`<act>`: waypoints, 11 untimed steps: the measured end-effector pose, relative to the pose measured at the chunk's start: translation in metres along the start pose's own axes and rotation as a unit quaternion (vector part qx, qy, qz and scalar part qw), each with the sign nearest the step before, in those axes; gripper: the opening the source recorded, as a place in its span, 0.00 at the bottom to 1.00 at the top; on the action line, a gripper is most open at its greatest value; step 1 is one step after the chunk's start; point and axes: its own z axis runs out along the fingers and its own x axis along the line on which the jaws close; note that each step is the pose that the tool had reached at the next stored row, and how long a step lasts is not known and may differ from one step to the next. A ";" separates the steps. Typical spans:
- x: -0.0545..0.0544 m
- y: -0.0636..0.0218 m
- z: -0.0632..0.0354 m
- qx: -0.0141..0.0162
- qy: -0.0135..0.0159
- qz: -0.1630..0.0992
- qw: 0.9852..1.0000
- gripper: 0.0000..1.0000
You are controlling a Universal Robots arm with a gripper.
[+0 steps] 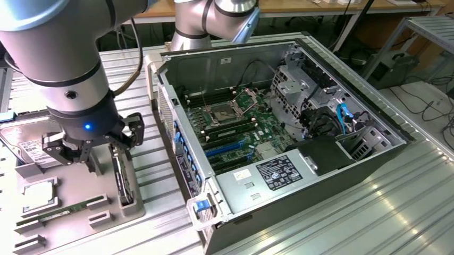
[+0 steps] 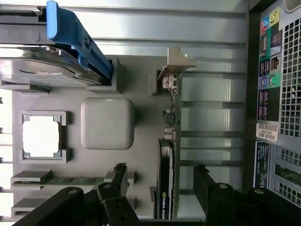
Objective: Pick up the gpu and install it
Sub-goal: 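Pick up the gpu and move the gpu toward the slot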
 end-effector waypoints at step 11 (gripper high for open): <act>0.000 -0.0011 0.0177 0.003 0.000 0.000 1.000 0.67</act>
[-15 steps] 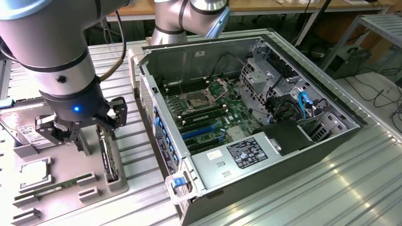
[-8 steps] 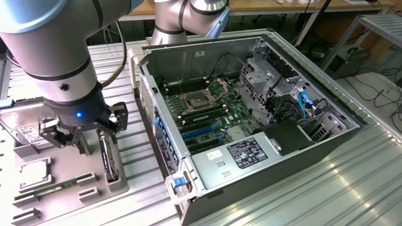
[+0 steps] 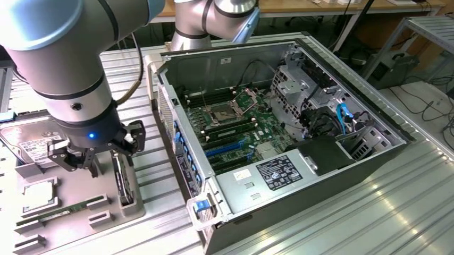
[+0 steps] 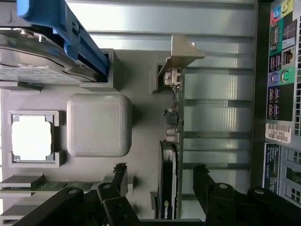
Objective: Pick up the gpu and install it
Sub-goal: 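Pick up the gpu and move the gpu toward the slot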
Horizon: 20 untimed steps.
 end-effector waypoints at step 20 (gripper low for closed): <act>-0.004 -0.0011 0.0283 0.002 0.000 0.000 1.000 0.67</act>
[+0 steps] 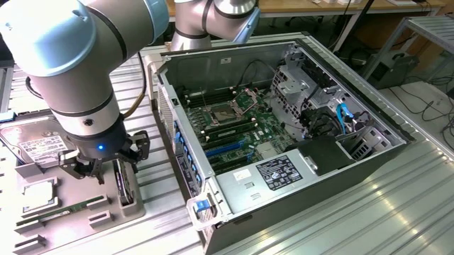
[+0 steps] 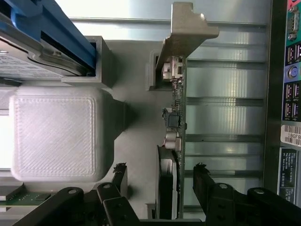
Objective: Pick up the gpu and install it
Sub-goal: 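Pick up the gpu and move the gpu toward the slot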
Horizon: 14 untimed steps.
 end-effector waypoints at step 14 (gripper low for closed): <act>-0.003 -0.0001 0.0023 0.000 0.000 0.000 1.000 0.49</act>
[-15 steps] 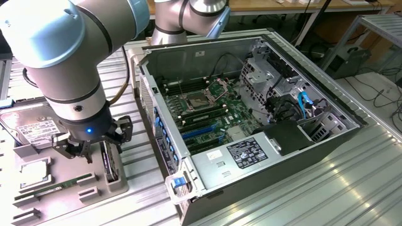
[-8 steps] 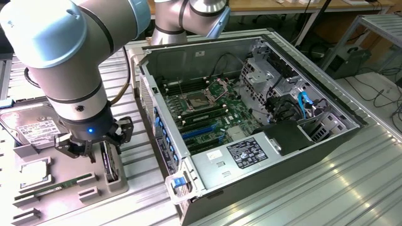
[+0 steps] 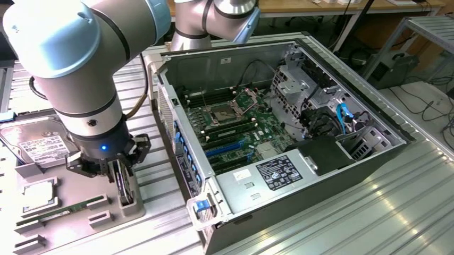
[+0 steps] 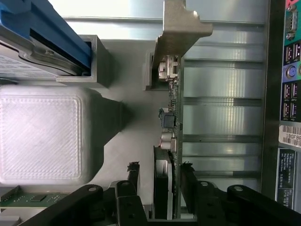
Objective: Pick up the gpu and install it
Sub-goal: 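Pick up the gpu and move the gpu toward the slot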
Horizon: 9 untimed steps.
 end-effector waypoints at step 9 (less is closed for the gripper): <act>0.000 0.0000 0.0004 0.000 0.000 0.000 1.000 0.33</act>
